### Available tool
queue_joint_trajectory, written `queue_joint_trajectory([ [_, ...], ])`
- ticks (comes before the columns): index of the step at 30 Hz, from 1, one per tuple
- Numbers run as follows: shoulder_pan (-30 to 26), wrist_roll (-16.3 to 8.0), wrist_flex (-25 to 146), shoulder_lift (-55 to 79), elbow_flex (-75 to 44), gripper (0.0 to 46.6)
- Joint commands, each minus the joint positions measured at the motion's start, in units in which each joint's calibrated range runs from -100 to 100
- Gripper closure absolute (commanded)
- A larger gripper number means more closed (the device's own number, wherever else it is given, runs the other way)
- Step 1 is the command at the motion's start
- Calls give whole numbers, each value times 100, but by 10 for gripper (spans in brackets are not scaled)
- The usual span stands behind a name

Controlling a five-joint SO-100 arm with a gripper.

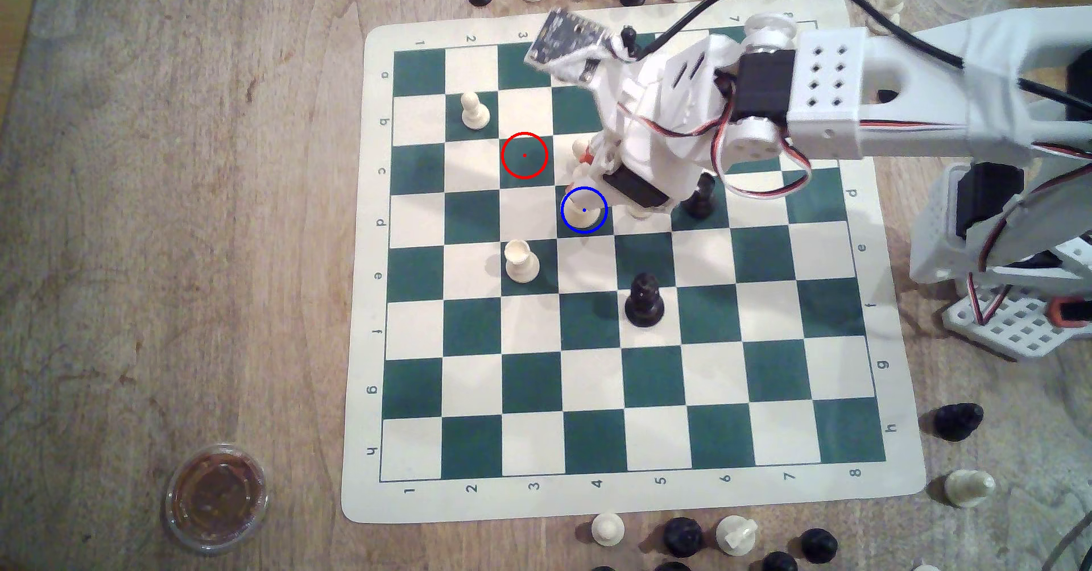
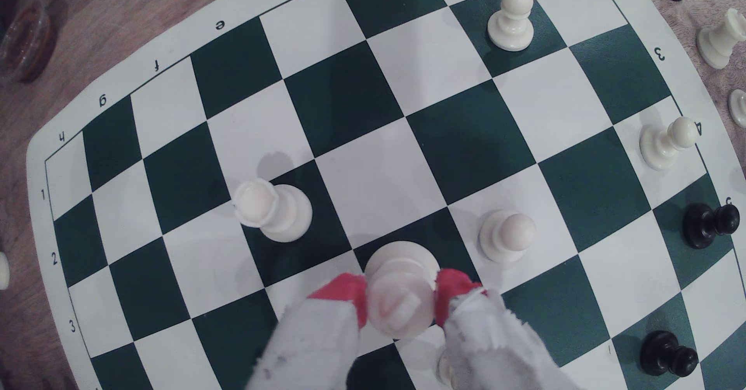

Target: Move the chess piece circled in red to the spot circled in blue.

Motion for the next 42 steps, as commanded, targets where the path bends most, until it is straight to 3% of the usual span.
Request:
queue_joint_trajectory([
  [1, 60, 24, -123, -45, -237, 464],
  [42, 162, 83, -262, 456, -690, 464],
])
